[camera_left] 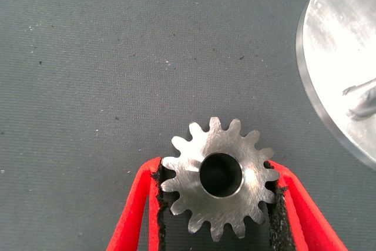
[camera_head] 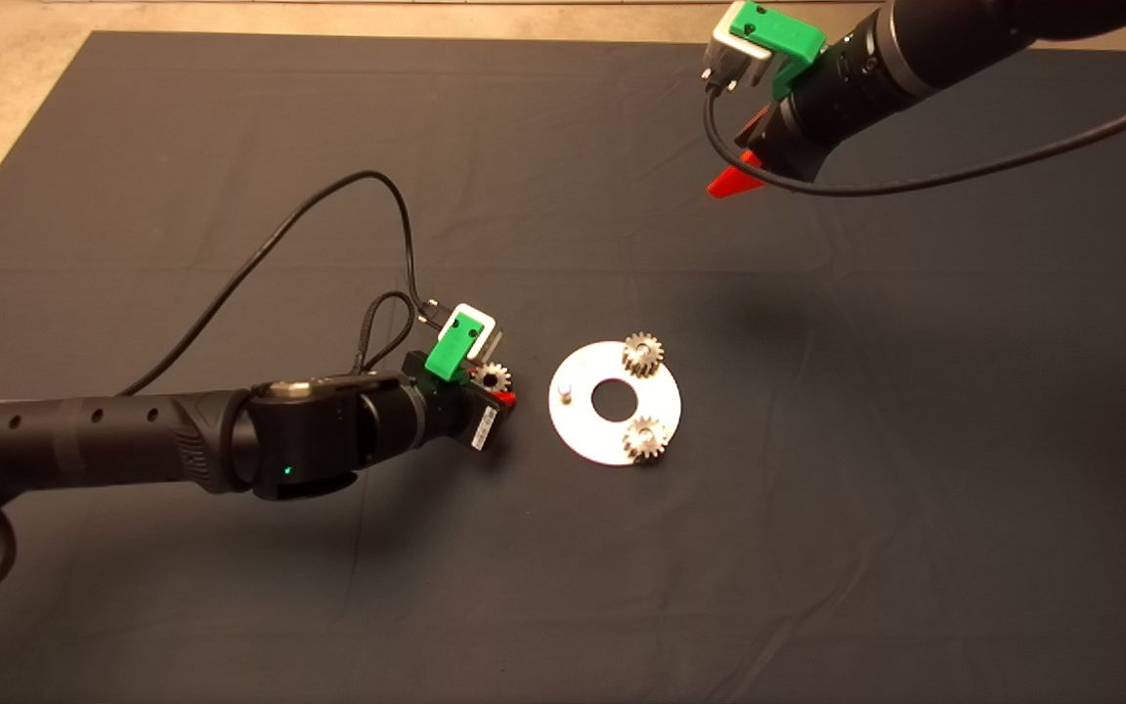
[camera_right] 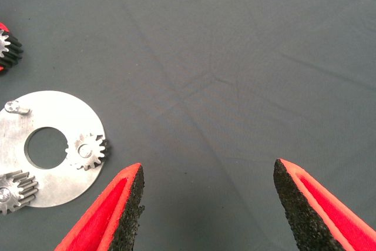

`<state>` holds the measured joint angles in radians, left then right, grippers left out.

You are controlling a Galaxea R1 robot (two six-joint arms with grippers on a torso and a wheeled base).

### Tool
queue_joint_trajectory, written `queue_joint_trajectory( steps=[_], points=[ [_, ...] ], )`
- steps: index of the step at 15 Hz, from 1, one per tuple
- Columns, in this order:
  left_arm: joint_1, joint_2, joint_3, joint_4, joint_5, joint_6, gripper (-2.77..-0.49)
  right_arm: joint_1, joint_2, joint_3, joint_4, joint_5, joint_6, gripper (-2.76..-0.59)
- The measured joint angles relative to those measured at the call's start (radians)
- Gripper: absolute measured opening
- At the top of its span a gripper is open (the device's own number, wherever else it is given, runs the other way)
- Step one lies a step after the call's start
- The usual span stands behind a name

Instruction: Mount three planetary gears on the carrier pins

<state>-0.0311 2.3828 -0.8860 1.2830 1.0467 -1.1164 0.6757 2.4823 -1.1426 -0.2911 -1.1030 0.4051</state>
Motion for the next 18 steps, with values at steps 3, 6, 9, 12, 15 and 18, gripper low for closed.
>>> queue_joint_trajectory(
  steps=[3,6,9,12,15,18],
  points=[
    [-0.003,0.001,0.026,-0.011,0.059,0.005,-2.48,0.0,0.0,0.0,0.0,0.0,0.0,-1.73],
    [-0.037,0.005,0.058,-0.046,0.124,0.043,-2.51,0.0,0.0,0.001,0.0,0.0,0.0,-1.73],
    [-0.057,0.012,0.093,-0.068,0.132,0.049,-2.54,0.0,0.0,0.007,0.0,0.0,0.0,-1.73],
    [-0.089,0.019,0.116,-0.088,0.139,0.049,-2.55,0.0,0.0,0.017,0.0,0.0,0.0,-1.73],
    [-0.106,0.034,0.16,-0.096,0.139,0.043,-2.56,0.0,0.0,0.017,0.0,-0.002,0.0,-1.73],
    [-0.114,0.045,0.166,-0.098,0.138,0.023,-2.56,0.0,-0.001,0.026,0.0,-0.002,0.001,-1.73]
  ],
)
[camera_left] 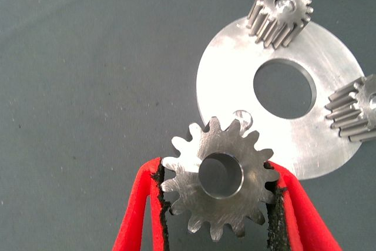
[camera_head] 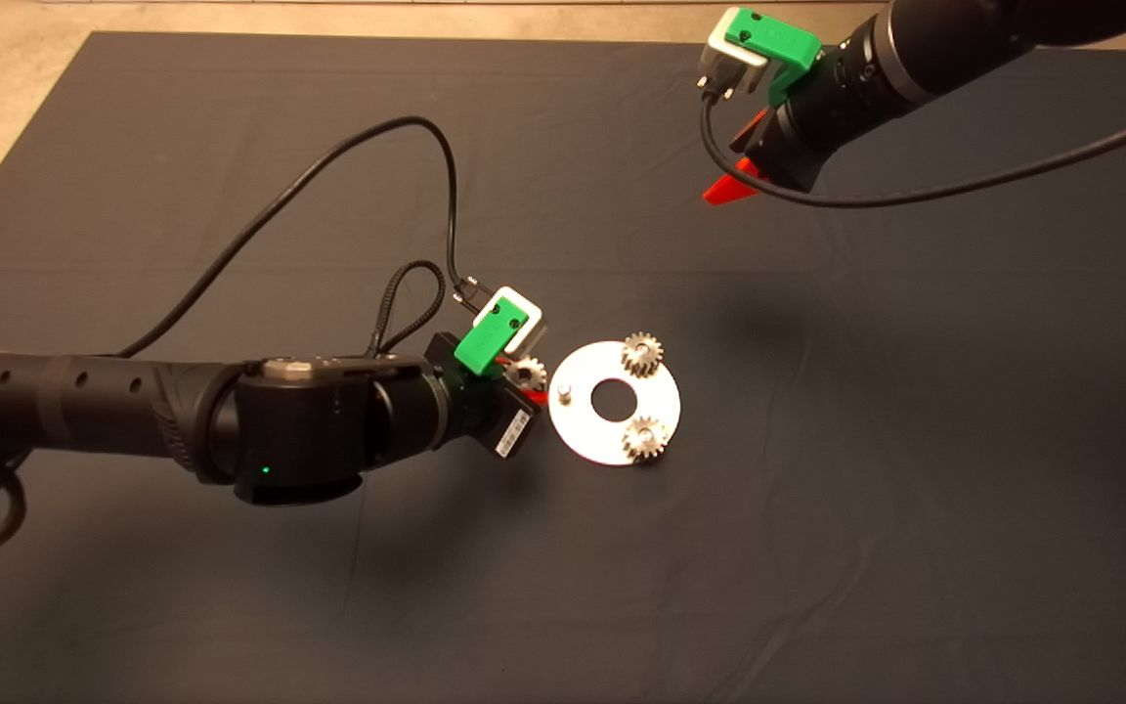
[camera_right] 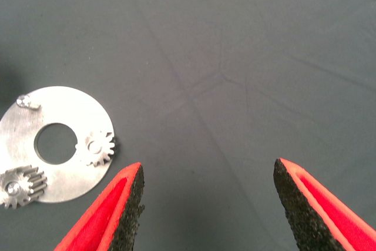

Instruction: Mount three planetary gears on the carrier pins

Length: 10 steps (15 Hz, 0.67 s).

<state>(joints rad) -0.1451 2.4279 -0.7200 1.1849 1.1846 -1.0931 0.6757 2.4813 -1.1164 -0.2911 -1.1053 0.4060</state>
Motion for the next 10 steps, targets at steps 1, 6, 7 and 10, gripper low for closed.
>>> queue_joint_trajectory(
  steps=[1,6,7,10],
  points=[
    [0.0,0.003,0.0,0.0,0.002,-0.009,-2.56,0.0,-0.005,0.0,0.0,-0.001,0.0,-1.73],
    [0.0,0.007,0.001,0.0,0.002,-0.01,-2.55,0.0,-0.104,0.044,0.001,-0.009,0.0,-1.73],
    [0.0,0.007,0.002,0.0,0.002,-0.009,-2.56,0.0,-0.129,0.055,0.0,-0.02,0.0,-1.73],
    [0.0,0.007,0.002,0.0,0.002,-0.009,-2.56,0.0,-0.193,0.129,0.003,-0.04,0.0,-1.73]
  ],
)
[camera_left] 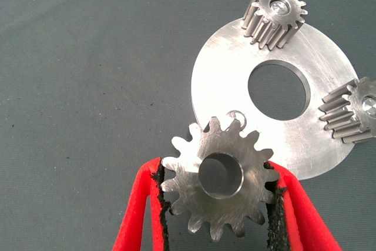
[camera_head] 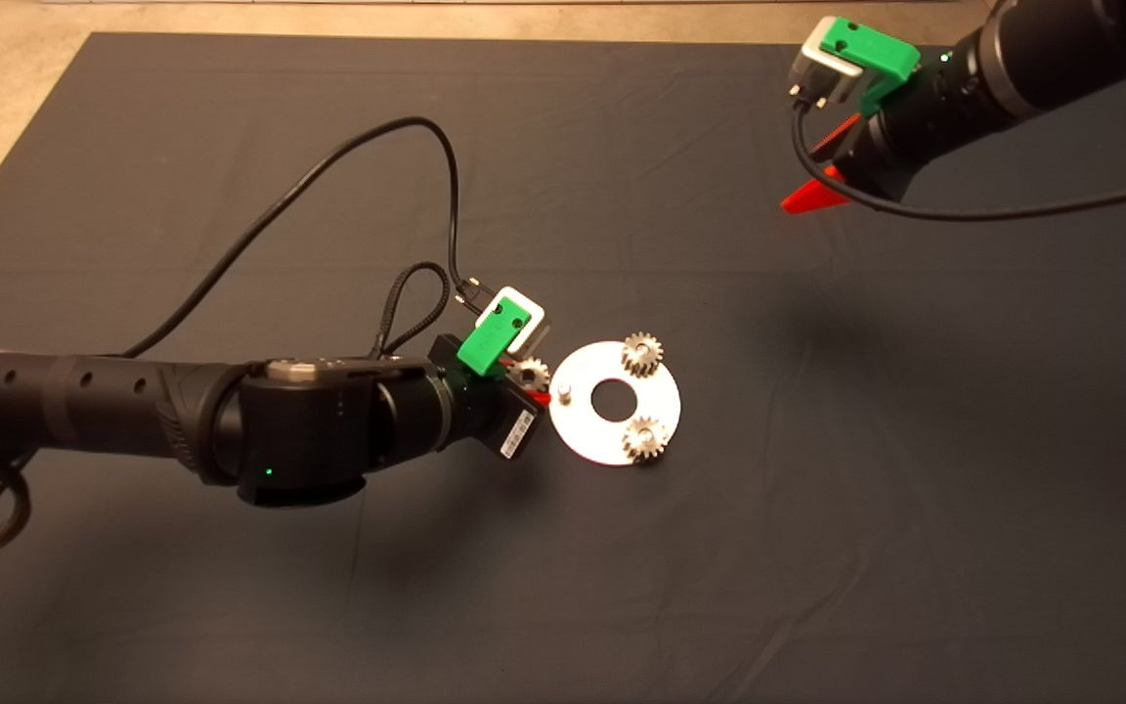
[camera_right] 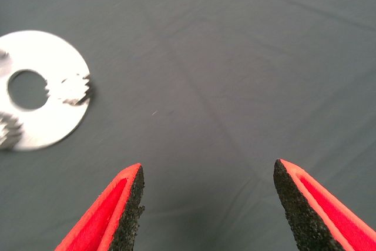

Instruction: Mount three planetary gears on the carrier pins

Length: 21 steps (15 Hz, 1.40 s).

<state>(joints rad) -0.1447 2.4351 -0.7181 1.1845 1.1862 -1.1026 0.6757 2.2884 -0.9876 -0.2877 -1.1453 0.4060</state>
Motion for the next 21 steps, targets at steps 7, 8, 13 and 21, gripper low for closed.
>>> queue_joint_trajectory(
  steps=[7,8,13,21],
  points=[
    [0.0,0.0,0.0,0.0,0.0,0.004,-2.56,-0.011,-0.233,0.253,0.073,-0.053,0.014,-1.73],
    [0.0,0.0,0.0,0.0,0.0,0.004,-2.56,-0.026,-0.263,0.295,0.081,-0.059,0.021,-1.73],
    [0.0,0.015,-0.006,0.0,-0.013,0.005,-2.57,-0.05,-0.346,0.372,0.086,-0.095,0.063,-1.73],
    [0.003,0.07,-0.042,0.0,-0.019,0.005,-2.57,-0.05,-0.338,0.374,0.086,-0.09,0.063,-1.73]
  ],
)
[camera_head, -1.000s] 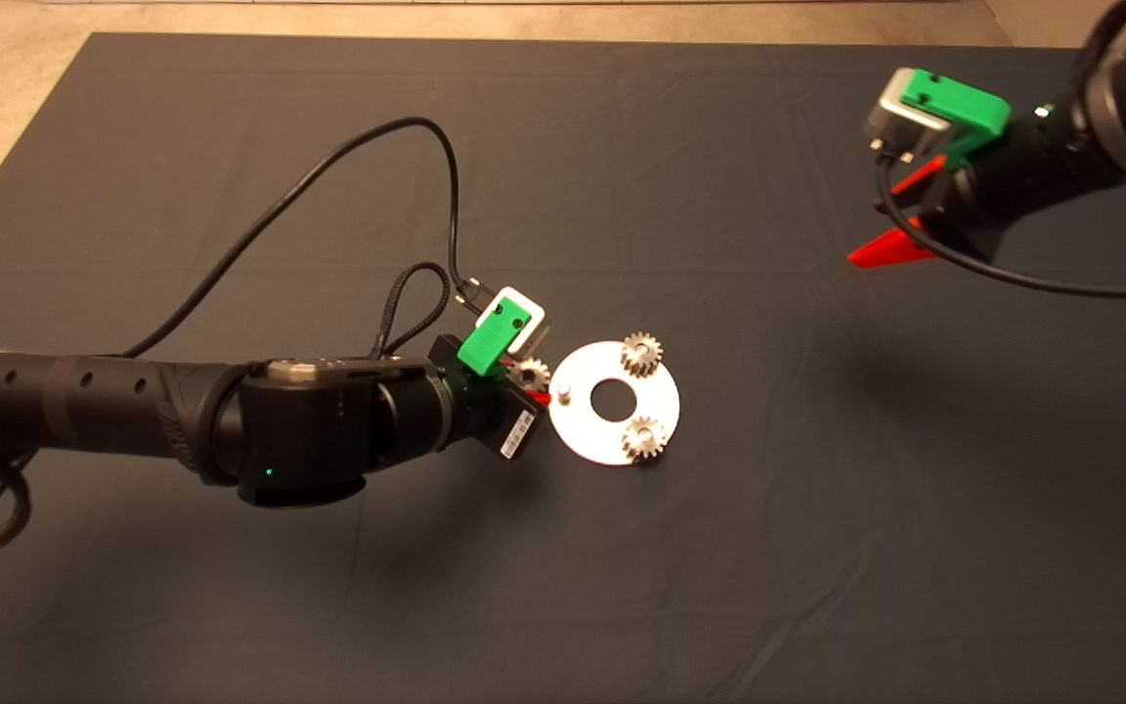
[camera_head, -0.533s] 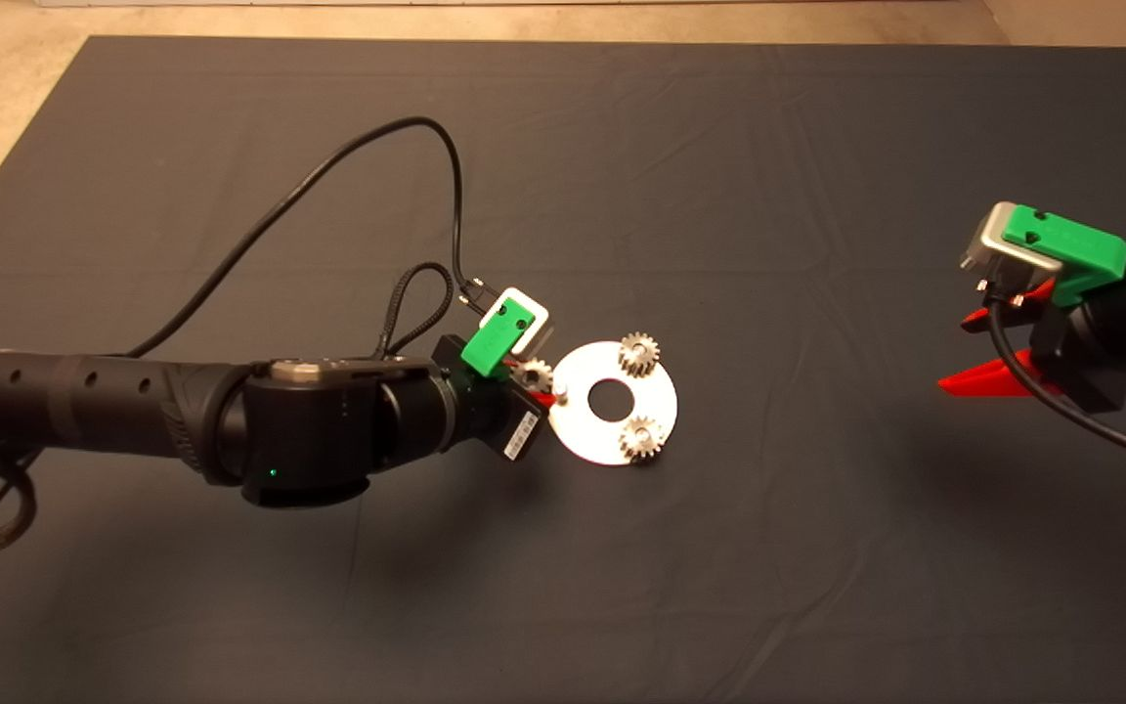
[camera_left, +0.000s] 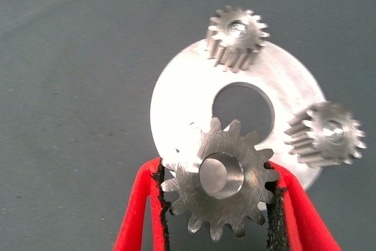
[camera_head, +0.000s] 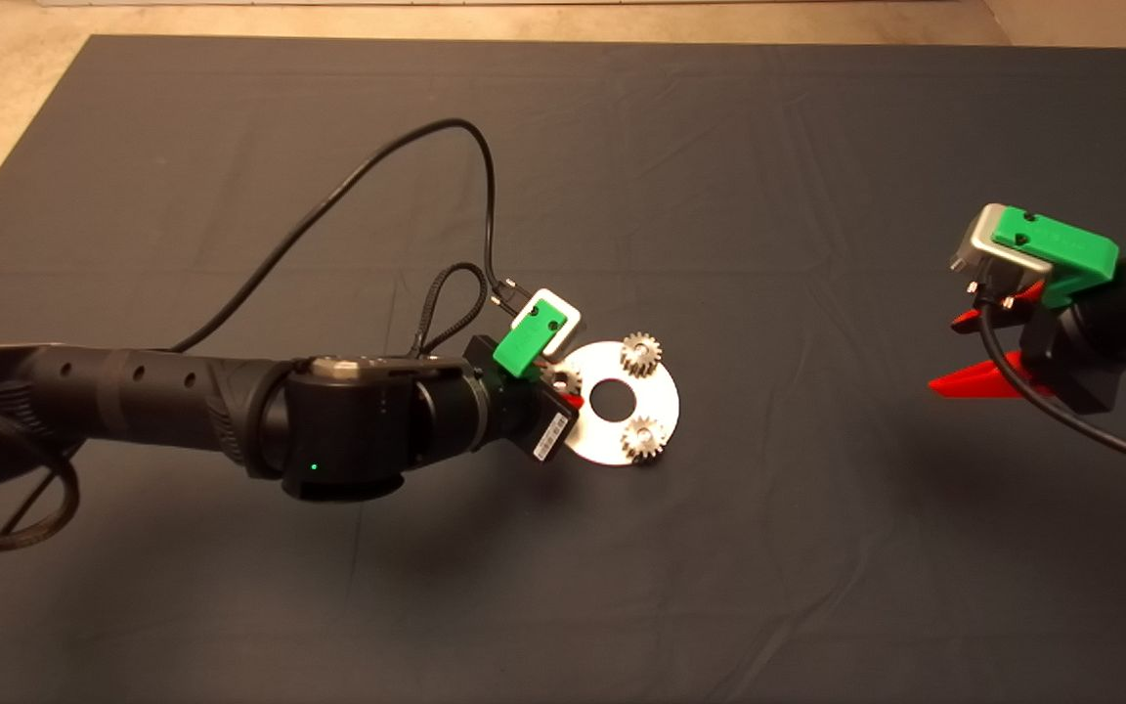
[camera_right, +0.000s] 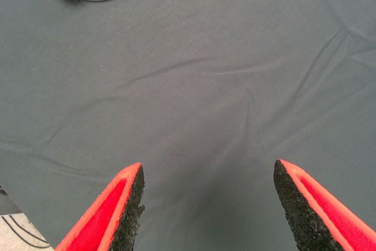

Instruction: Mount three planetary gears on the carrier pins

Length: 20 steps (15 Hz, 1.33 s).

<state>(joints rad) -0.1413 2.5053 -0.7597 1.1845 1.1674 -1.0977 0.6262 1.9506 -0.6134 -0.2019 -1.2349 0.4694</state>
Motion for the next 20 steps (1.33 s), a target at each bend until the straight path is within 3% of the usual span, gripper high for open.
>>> queue_joint_trajectory(
  steps=[3,9,11,20],
  points=[
    [0.007,0.0,-0.013,0.001,0.004,0.0,-2.57,0.0,0.0,0.0,0.0,0.0,0.0,-1.73],
    [0.058,0.01,-0.024,0.0,-0.001,0.0,-2.58,0.0,0.0,0.0,0.0,-0.006,0.0,-1.73],
    [0.058,0.011,-0.033,0.001,-0.013,0.001,-2.58,0.0,0.0,0.002,0.0,-0.005,0.0,-1.73],
    [0.055,0.033,-0.058,0.001,-0.015,0.014,-2.59,0.0,-0.006,0.012,0.0,-0.016,0.0,-1.73]
  ],
)
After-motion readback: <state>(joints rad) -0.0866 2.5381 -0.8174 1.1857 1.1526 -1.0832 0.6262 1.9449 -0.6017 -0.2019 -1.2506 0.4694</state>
